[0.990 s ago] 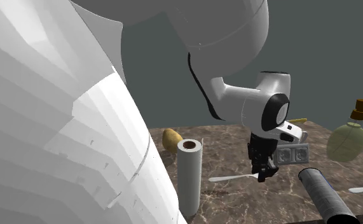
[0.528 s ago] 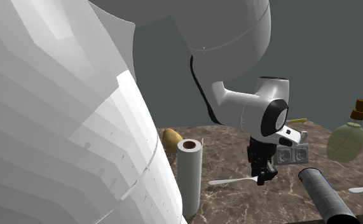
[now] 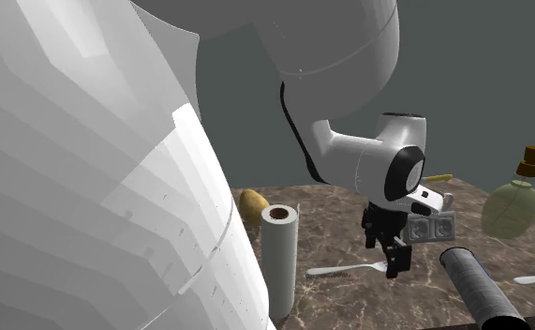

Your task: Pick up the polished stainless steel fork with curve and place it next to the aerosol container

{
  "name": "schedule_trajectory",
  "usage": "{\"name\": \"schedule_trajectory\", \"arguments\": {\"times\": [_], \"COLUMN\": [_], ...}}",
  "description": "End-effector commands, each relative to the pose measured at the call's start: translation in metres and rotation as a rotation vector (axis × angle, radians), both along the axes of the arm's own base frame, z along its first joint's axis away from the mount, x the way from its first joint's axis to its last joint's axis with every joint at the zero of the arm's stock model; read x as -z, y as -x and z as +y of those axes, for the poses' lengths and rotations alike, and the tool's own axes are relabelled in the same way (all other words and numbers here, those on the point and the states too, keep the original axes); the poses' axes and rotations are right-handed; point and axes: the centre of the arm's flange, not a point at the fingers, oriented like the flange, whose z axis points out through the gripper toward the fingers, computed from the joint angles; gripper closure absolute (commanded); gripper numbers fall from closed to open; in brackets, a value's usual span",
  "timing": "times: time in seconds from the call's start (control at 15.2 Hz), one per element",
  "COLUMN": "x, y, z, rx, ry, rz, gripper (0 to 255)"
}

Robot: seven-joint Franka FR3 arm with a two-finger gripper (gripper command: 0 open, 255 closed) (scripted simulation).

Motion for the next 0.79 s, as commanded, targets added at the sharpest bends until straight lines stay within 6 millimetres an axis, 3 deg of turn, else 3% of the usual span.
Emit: {"name": "schedule_trajectory", "arguments": {"times": [0.0,0.2,0.73], "x": [-0.013,-0.050,-0.050], "y": [0.001,0.003,0.003], "z": [0.000,0.002,0.002], "rx": [0.000,0.000,0.000], "ry": [0.000,0.000,0.000], "rz": [0.000,0.000,0.000], "gripper": [0,0,0]}}
